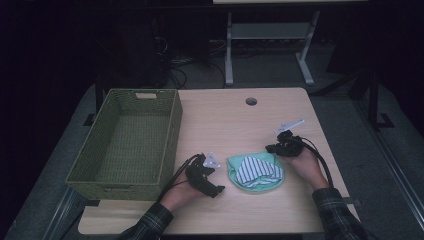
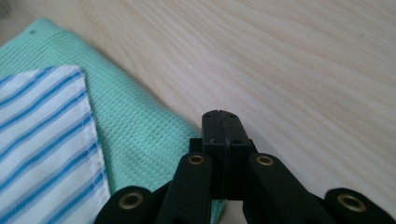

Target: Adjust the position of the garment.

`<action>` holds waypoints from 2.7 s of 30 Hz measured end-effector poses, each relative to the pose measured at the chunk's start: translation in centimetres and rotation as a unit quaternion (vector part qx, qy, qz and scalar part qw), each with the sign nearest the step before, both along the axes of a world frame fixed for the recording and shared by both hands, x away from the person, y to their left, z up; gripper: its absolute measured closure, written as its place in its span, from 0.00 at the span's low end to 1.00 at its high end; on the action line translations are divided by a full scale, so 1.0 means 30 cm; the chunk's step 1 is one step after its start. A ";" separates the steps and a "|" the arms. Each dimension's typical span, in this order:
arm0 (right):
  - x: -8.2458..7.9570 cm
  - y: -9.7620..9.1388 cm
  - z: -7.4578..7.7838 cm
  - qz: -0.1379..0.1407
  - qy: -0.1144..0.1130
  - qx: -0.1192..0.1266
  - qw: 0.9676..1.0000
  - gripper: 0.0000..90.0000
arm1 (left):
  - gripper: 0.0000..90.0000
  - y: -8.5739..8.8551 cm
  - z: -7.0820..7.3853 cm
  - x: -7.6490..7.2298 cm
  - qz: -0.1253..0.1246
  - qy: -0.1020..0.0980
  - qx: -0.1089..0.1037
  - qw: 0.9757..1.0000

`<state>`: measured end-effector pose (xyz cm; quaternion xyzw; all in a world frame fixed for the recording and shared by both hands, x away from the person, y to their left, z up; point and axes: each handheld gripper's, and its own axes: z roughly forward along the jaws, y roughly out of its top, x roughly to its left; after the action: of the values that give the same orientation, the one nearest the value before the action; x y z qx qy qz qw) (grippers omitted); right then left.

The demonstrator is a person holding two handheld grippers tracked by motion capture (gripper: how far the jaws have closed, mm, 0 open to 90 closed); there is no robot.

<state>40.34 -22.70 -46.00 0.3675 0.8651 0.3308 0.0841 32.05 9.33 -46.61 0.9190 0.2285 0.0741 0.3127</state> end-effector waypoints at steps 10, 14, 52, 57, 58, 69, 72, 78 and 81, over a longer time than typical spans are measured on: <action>-0.083 -0.055 0.002 0.012 -0.005 0.005 1.000 1.00 | 0.14 0.001 0.001 0.000 -0.001 0.003 0.005 1.000; -0.122 -0.075 0.000 0.015 -0.003 0.010 1.000 1.00 | 0.14 0.001 0.002 0.000 -0.002 0.003 0.006 1.000; -0.394 -0.069 0.011 0.066 -0.008 0.041 0.997 1.00 | 0.14 0.008 0.007 0.007 0.000 0.006 0.015 1.000; -0.376 -0.113 0.023 0.019 -0.032 0.040 0.998 1.00 | 0.14 0.008 0.006 0.008 0.000 0.005 0.015 1.000; -0.373 -0.121 0.024 0.012 -0.034 0.039 0.999 1.00 | 0.14 0.008 0.006 0.008 0.000 0.005 0.015 1.000; -0.311 -0.208 -0.029 -0.092 -0.058 0.006 0.994 0.62 | 0.14 0.008 0.006 0.009 0.000 0.005 0.014 1.000; -0.307 -0.215 -0.040 -0.105 -0.057 0.004 0.993 0.48 | 0.14 0.007 0.007 0.010 -0.001 0.005 0.014 1.000; -0.306 -0.221 -0.059 -0.123 -0.067 0.006 0.990 0.36 | 0.14 0.009 0.030 0.008 0.001 0.014 0.004 1.000; -0.308 -0.226 -0.068 -0.129 -0.070 0.014 0.989 0.30 | 0.15 0.008 0.052 0.007 -0.002 0.016 0.001 1.000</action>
<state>31.10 -29.48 -48.03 0.4531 0.7978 0.3541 0.1814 32.25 9.58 -45.06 0.9206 0.2319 0.0594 0.3087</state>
